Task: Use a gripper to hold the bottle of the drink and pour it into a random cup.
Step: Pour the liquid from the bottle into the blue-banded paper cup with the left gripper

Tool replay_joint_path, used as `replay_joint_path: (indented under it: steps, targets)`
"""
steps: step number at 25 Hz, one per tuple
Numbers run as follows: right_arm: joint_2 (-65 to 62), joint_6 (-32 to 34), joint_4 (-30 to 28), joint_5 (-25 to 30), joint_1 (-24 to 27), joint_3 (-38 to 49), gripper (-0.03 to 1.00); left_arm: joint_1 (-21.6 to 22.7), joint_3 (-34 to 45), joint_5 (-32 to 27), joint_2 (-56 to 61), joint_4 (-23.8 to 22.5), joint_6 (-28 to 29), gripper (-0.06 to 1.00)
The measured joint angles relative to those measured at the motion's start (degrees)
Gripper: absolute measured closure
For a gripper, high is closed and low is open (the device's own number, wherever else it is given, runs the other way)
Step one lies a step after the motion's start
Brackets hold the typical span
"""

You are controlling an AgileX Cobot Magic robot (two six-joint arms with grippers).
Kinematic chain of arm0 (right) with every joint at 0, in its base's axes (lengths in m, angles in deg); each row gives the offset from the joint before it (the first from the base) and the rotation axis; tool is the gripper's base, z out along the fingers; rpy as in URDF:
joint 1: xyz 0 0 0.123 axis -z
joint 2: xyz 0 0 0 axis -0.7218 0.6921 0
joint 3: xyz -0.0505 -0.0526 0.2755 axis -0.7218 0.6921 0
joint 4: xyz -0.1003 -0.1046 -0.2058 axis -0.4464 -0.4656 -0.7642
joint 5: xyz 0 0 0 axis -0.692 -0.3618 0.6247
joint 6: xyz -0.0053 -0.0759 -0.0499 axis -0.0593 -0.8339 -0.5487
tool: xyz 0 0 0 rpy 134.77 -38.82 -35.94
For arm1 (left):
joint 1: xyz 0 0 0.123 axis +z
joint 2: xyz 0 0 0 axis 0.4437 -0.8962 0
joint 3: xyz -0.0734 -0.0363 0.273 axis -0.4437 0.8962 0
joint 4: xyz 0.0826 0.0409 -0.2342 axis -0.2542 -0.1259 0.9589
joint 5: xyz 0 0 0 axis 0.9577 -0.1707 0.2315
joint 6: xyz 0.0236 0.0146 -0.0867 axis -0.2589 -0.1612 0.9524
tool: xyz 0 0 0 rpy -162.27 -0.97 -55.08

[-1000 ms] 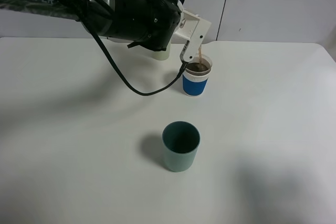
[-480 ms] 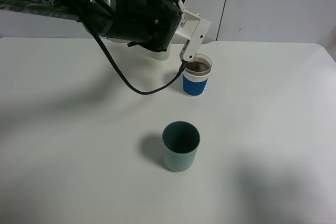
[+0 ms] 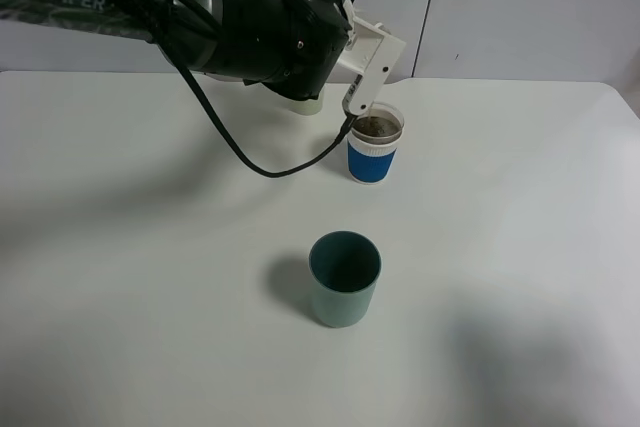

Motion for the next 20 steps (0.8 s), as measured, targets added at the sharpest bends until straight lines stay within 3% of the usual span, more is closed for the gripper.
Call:
replay_joint_path:
  steps: [20]
  targets:
    - [0.0, 0.0, 0.0, 0.0, 0.0, 0.0, -0.03, -1.34, 0.0, -1.97, 0.17, -0.41, 2.21, 0.6]
